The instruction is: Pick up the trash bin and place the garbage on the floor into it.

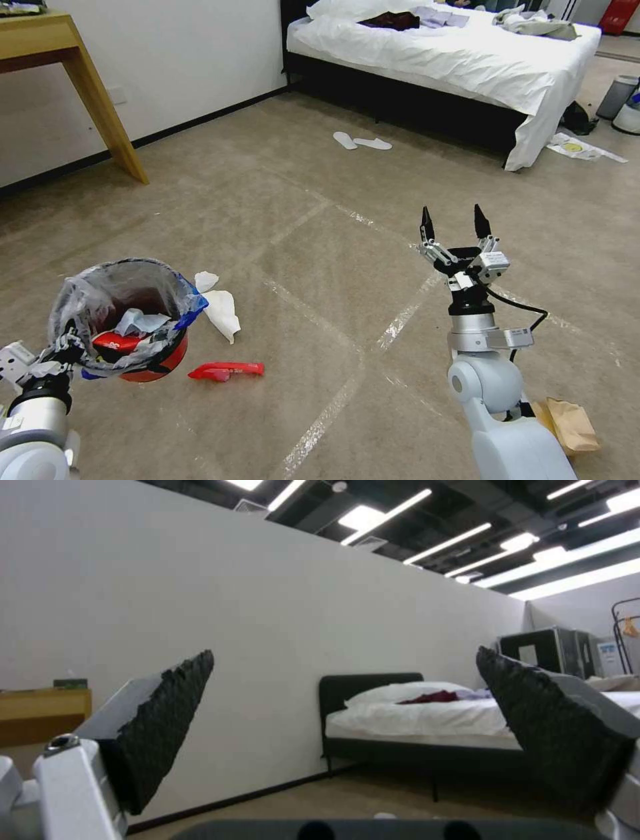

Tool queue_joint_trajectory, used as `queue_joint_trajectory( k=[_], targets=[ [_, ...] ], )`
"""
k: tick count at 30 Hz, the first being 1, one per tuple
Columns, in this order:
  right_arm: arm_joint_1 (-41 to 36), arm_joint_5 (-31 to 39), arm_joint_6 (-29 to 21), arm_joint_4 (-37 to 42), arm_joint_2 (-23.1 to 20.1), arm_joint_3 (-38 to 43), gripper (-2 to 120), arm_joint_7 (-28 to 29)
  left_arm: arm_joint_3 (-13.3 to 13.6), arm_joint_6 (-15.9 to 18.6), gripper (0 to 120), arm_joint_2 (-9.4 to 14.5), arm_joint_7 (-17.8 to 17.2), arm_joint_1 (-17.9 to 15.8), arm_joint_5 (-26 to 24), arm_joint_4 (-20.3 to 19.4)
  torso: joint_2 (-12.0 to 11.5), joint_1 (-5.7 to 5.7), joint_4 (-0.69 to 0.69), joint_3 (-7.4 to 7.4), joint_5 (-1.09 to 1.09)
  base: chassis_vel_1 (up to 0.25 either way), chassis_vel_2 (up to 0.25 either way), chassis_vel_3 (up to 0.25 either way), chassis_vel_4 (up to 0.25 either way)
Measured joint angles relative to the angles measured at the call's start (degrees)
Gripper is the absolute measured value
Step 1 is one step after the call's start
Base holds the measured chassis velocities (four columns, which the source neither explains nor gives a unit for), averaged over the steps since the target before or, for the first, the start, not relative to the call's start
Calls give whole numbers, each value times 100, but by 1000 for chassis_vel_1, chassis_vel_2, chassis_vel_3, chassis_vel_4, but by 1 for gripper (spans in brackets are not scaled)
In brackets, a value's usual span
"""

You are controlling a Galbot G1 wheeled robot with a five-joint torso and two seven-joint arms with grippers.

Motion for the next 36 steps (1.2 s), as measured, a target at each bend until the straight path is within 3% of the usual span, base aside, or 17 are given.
queue_joint_trajectory(
  k=[13, 36],
  targets=[
    [24, -75, 45, -55, -4, -6, 100, -32, -34, 4, 3, 7, -12, 14, -34, -25, 0, -1, 0, -1, 0, -15, 10, 16, -14],
    [19, -103, 120, -113, 6, -88, 100, -33, -60, -26, 3, -42, -12, 61, -10, -77, 0, 1, 0, 0, 0, -128, 129, 130, -120]
  ],
)
